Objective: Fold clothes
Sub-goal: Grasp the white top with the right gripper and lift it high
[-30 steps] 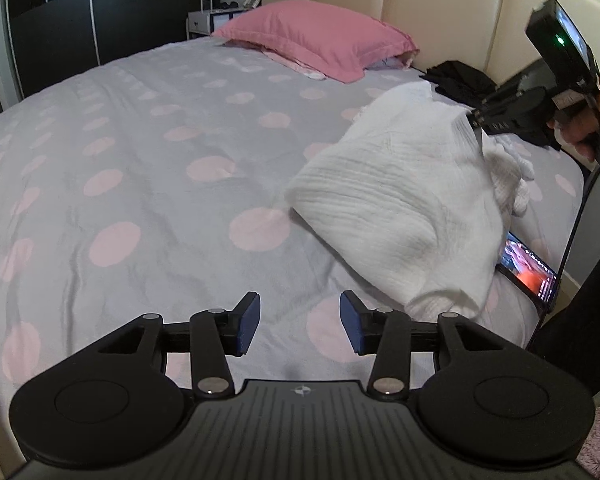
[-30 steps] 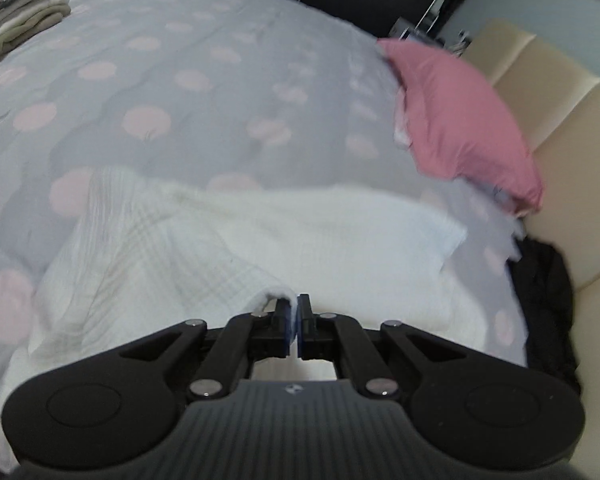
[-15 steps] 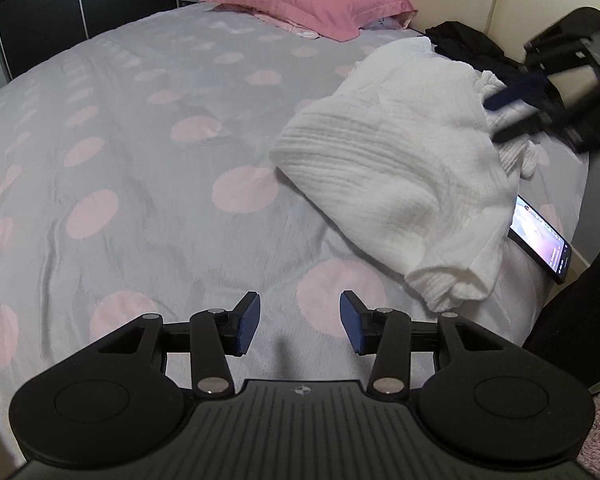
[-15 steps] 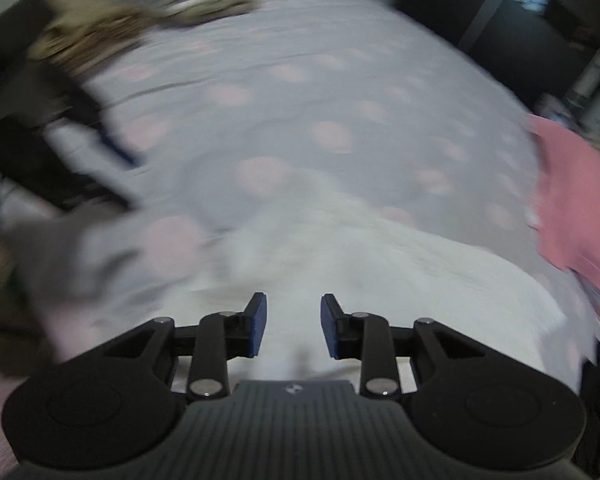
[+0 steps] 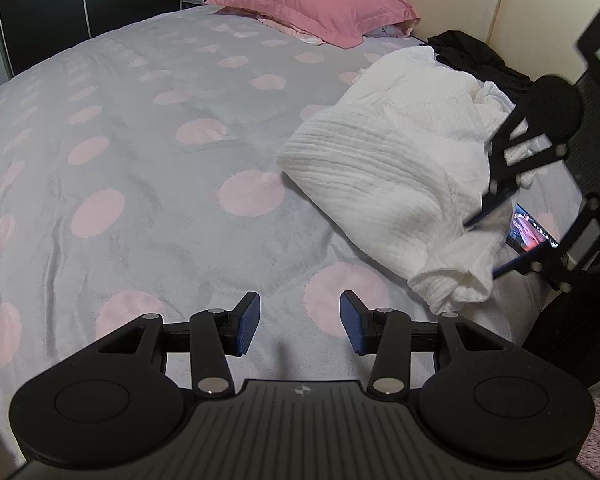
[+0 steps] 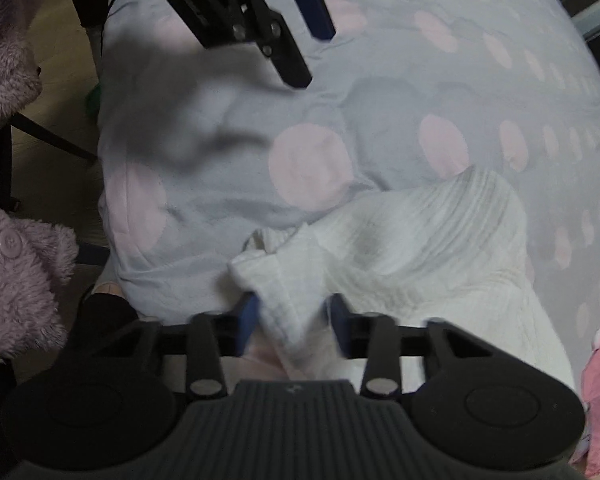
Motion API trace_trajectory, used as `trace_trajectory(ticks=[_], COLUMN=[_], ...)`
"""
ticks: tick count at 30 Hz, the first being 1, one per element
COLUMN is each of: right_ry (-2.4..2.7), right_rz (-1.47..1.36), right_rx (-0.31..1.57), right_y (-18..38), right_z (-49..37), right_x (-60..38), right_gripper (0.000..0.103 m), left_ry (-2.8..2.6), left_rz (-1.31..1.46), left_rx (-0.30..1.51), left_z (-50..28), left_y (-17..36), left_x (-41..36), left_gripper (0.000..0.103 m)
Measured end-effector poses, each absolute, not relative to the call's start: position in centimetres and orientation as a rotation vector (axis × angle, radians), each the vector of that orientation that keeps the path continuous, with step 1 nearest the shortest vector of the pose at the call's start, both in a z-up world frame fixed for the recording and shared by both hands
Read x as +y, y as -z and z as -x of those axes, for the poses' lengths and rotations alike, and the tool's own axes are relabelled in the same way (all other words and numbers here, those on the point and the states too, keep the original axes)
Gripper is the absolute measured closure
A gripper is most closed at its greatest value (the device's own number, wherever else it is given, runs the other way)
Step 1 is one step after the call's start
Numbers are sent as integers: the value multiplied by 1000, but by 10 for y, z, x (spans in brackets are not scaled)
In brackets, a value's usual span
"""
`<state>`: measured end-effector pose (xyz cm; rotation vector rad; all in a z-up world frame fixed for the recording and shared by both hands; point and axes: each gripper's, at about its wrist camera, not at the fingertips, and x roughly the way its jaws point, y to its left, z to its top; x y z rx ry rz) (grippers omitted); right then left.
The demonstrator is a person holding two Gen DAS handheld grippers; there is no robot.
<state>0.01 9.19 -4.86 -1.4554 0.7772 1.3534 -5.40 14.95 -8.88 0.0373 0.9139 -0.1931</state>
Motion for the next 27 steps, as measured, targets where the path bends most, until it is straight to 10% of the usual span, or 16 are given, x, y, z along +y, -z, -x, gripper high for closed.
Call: trace_trajectory(ticks=[4, 27], right_ry=[-1247, -1081], right_rz=[1499, 1064], right_rx=[726, -24], right_y=[43, -224], right_z=[0, 81], right_x=[98, 186], right_gripper=[96, 97], left_ry=[188, 91], left_rz=[-29, 55], left_rx=[903, 710], left_z=[54, 87], left_y=[85, 21], left_x=[152, 192], left_gripper=[61, 61])
